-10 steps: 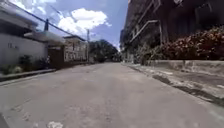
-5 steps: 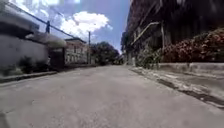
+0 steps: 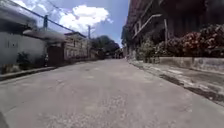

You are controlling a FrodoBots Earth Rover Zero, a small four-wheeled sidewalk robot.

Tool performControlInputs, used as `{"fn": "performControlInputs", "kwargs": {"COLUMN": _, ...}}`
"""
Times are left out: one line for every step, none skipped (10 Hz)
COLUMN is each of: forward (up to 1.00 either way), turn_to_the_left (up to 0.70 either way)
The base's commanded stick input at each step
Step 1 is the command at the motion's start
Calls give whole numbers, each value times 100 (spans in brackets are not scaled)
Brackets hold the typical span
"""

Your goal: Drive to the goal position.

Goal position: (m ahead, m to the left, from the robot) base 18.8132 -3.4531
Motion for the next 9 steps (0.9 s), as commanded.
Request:
{"fn": "performControlInputs", "kwargs": {"forward": 85, "turn_to_the_left": 0}}
{"fn": "performControlInputs", "kwargs": {"forward": 85, "turn_to_the_left": 0}}
{"fn": "performControlInputs", "kwargs": {"forward": 85, "turn_to_the_left": 0}}
{"fn": "performControlInputs", "kwargs": {"forward": 85, "turn_to_the_left": 0}}
{"fn": "performControlInputs", "kwargs": {"forward": 85, "turn_to_the_left": 0}}
{"fn": "performControlInputs", "kwargs": {"forward": 85, "turn_to_the_left": 0}}
{"fn": "performControlInputs", "kwargs": {"forward": 85, "turn_to_the_left": 0}}
{"fn": "performControlInputs", "kwargs": {"forward": 85, "turn_to_the_left": 0}}
{"fn": "performControlInputs", "kwargs": {"forward": 85, "turn_to_the_left": 0}}
